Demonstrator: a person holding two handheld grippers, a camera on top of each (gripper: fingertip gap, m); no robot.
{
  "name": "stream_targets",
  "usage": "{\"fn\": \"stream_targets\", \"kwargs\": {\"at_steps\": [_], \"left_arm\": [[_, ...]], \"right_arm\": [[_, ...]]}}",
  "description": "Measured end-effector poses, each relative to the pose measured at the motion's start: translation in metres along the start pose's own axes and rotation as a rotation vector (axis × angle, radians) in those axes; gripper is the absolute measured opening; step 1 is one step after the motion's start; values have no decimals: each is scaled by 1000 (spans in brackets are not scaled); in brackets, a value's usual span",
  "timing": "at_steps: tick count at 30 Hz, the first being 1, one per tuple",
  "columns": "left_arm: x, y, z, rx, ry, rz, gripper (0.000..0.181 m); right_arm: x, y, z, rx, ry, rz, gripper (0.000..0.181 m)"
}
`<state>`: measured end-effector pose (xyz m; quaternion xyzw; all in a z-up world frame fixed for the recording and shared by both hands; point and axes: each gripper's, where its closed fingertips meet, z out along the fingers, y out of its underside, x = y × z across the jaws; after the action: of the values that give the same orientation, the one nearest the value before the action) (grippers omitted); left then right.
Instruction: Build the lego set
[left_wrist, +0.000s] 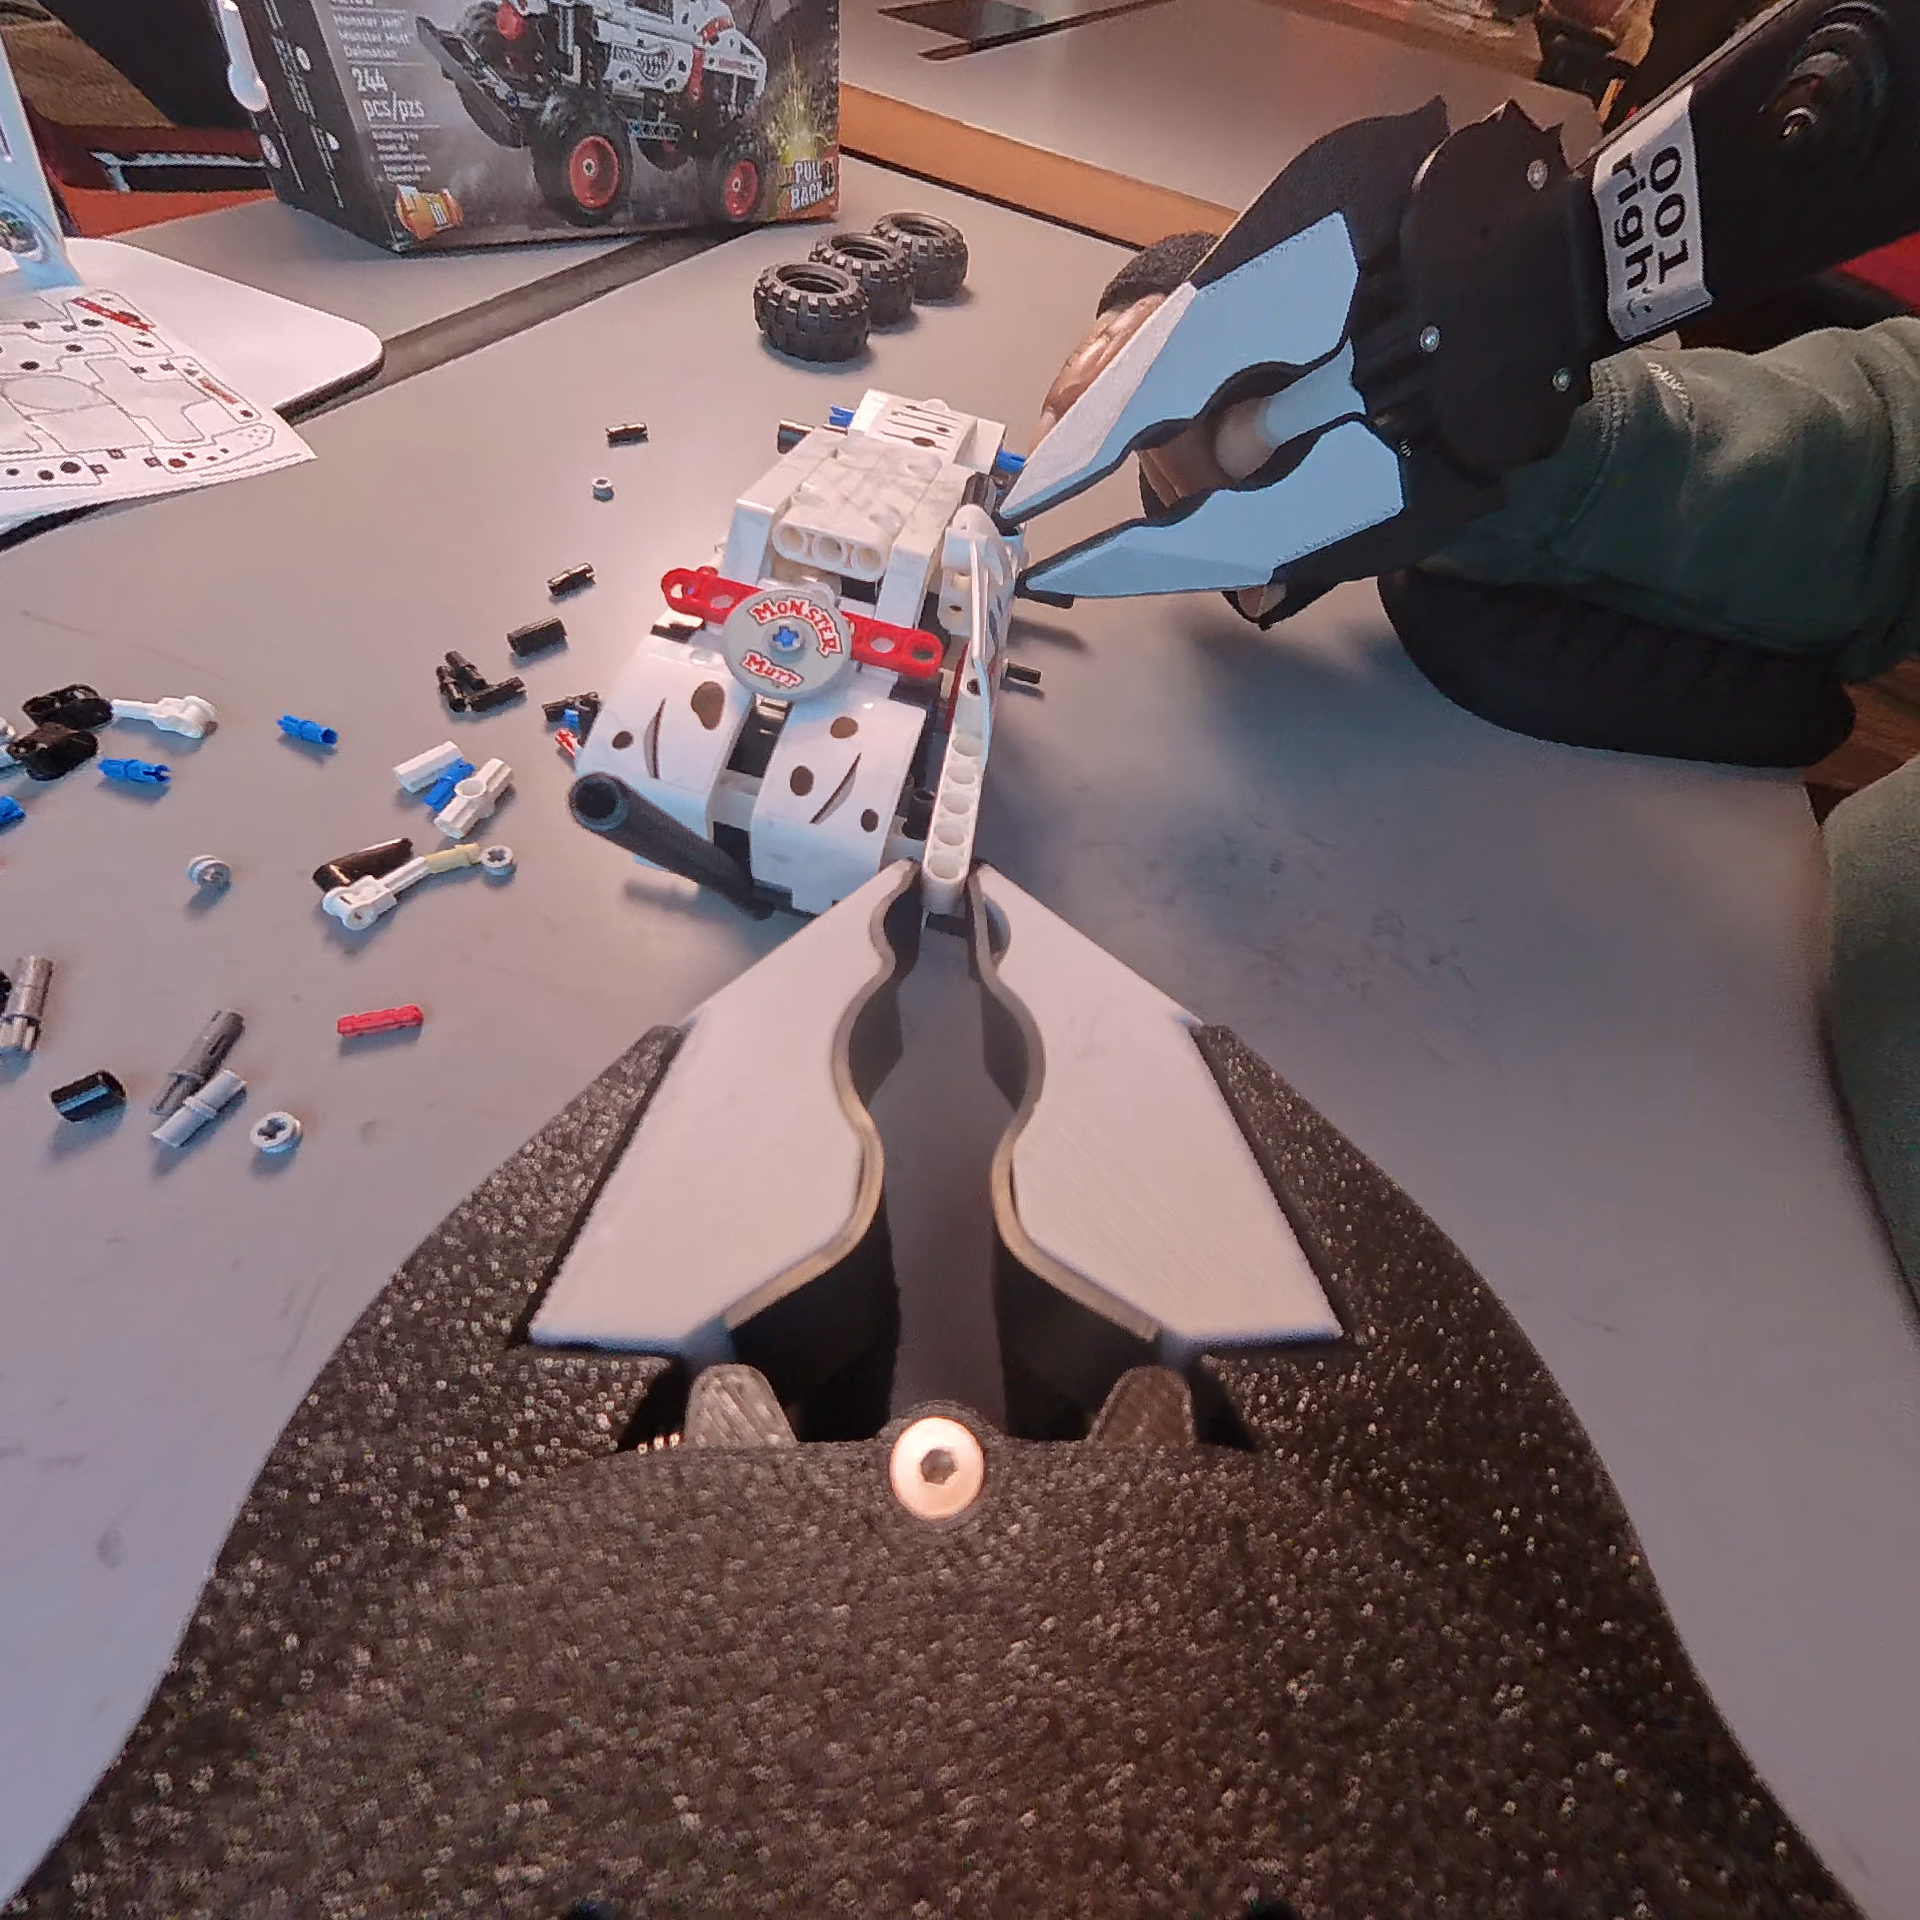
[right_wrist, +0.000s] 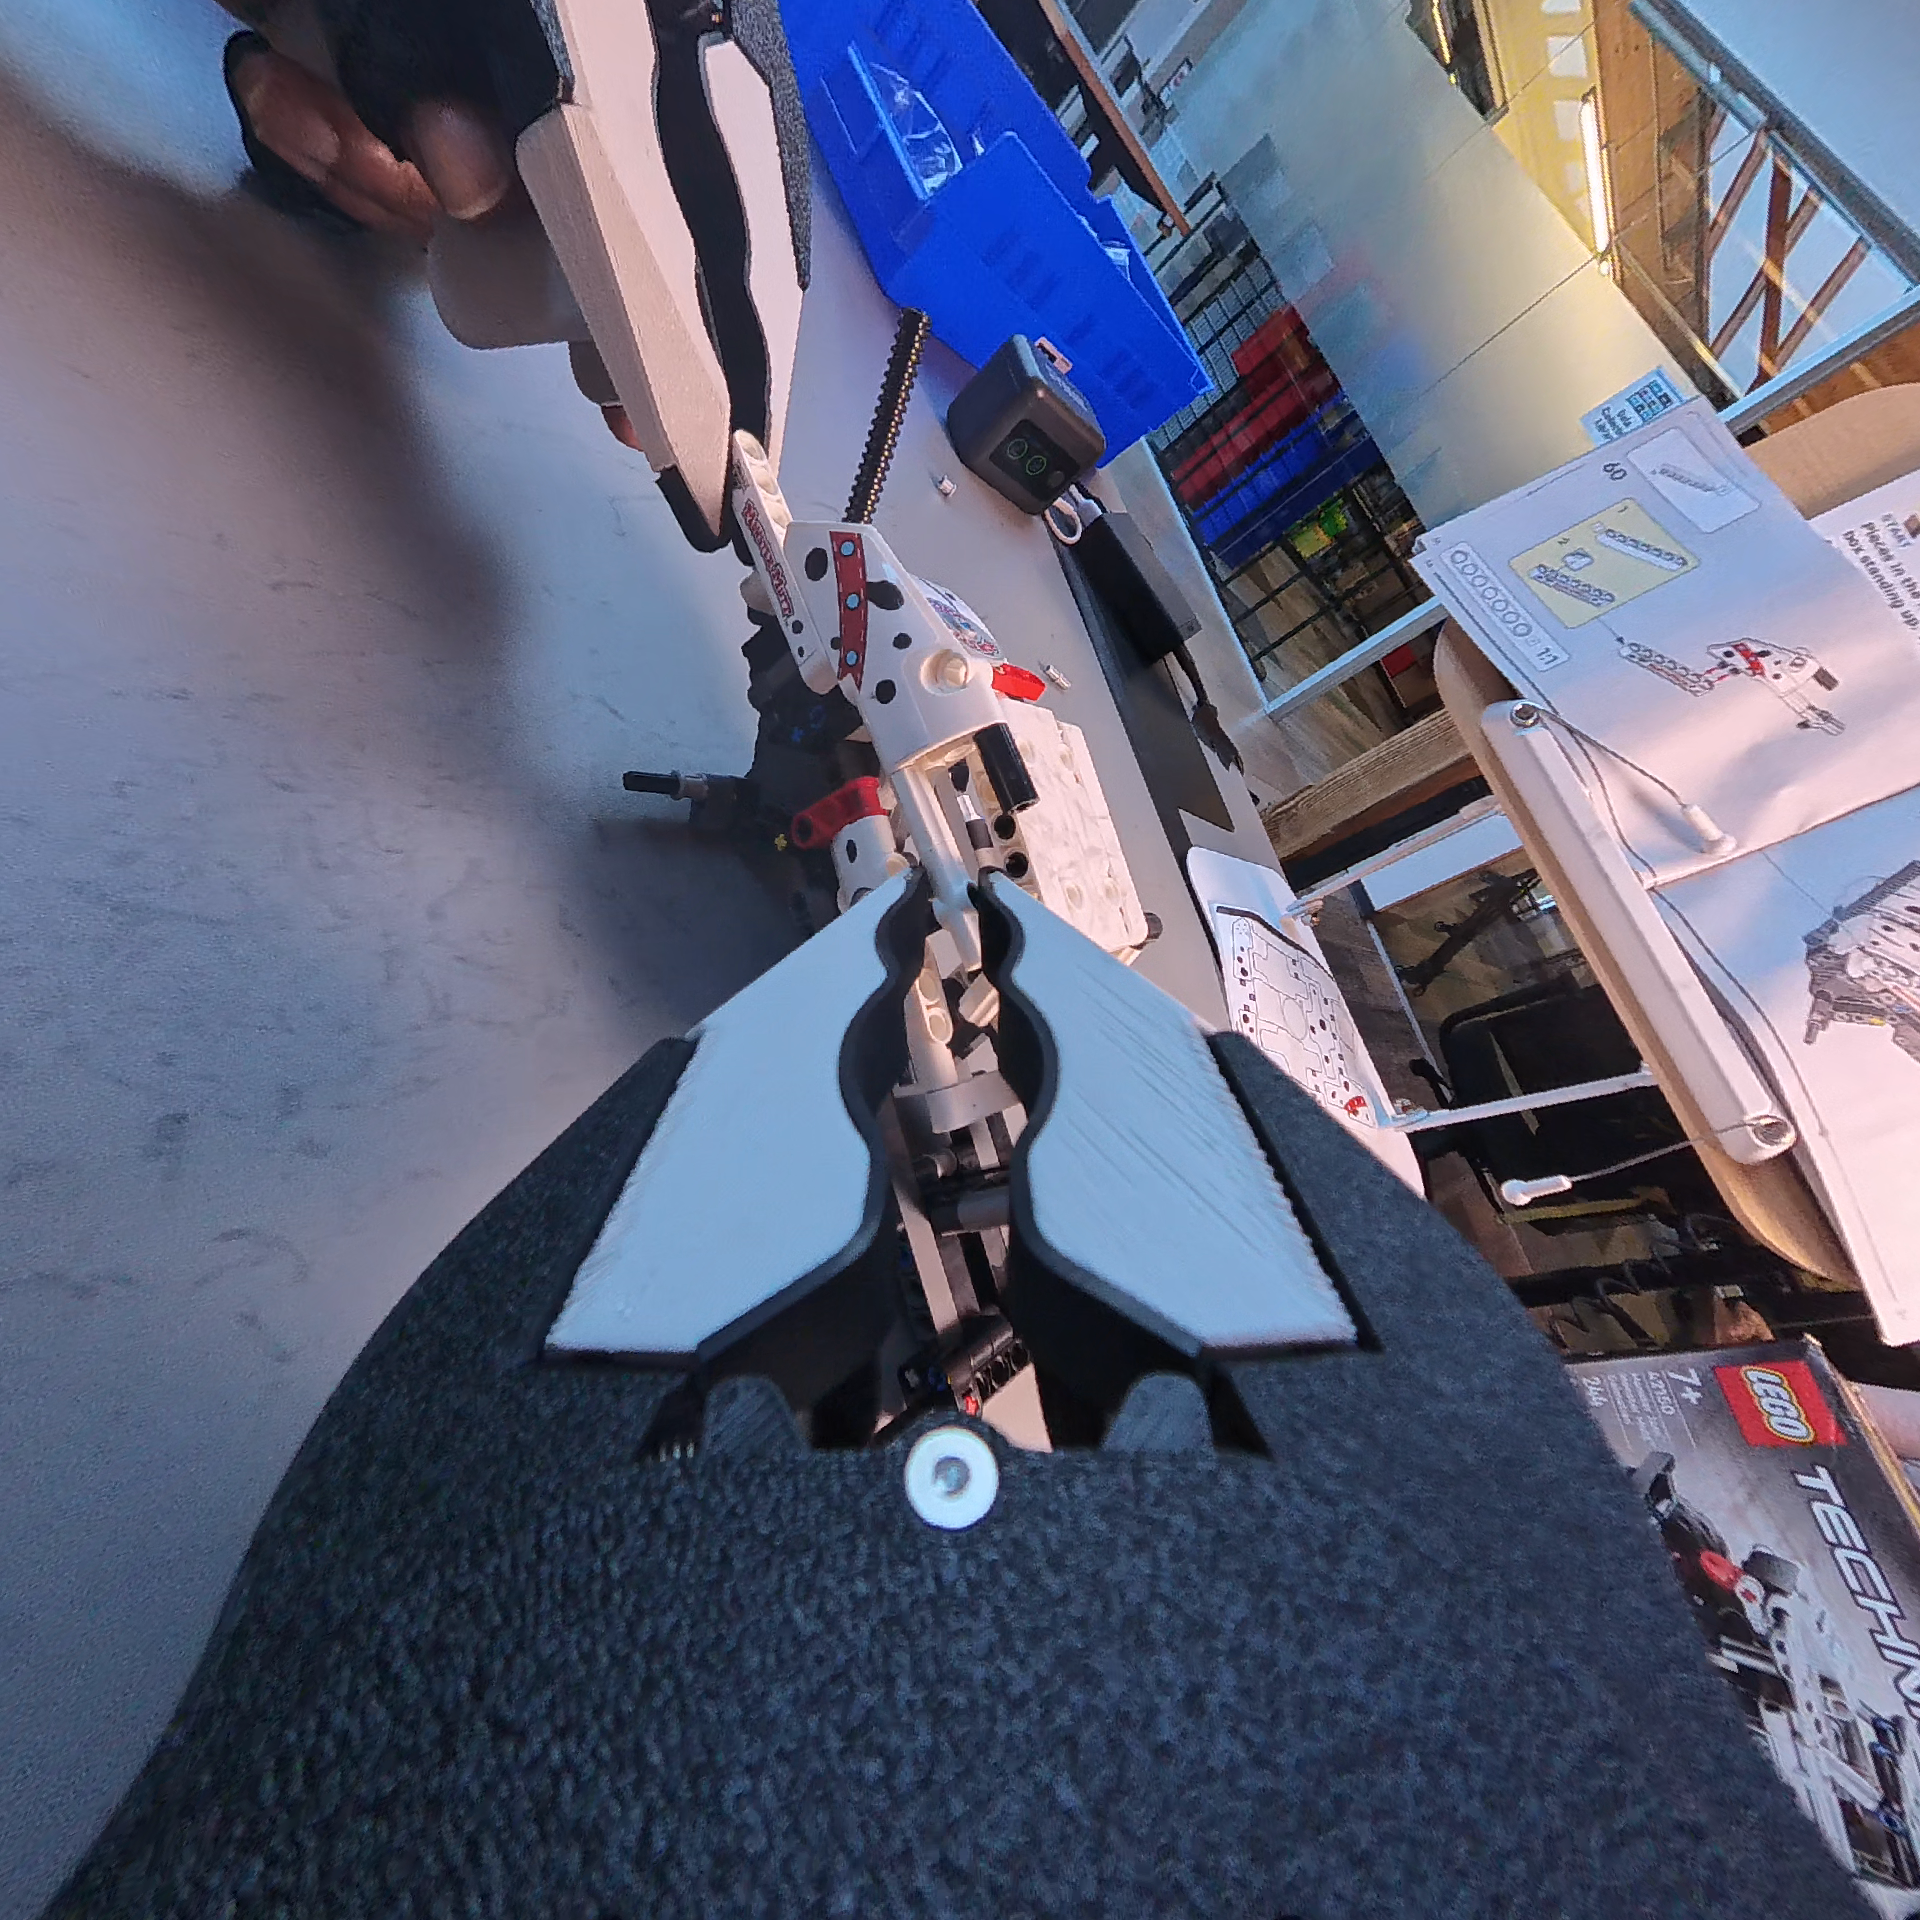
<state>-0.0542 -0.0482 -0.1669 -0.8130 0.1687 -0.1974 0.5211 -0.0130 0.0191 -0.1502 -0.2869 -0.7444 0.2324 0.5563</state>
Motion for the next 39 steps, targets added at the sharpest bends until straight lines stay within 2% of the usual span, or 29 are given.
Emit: {"fn": "stream_targets", "kwargs": {"at_steps": [7, 12, 15, 29, 39], "left_arm": [[2, -7, -4, 49, 28, -16, 7], [3, -15, -10, 98, 46, -37, 7], [4, -16, -10, 107, 49, -37, 7], [5, -11, 3, 71, 11, 27, 7], [8, -15, 9, 67, -73, 222, 7]], "right_arm": [[4, -4, -4, 53, -13, 76, 10], [34, -11, -23, 195, 9, 261, 19], [44, -8, -33, 229, 14, 284, 22], [5, 19, -17, 59, -109, 92, 18], [10, 18, -14, 35, -61, 87, 14]]}}
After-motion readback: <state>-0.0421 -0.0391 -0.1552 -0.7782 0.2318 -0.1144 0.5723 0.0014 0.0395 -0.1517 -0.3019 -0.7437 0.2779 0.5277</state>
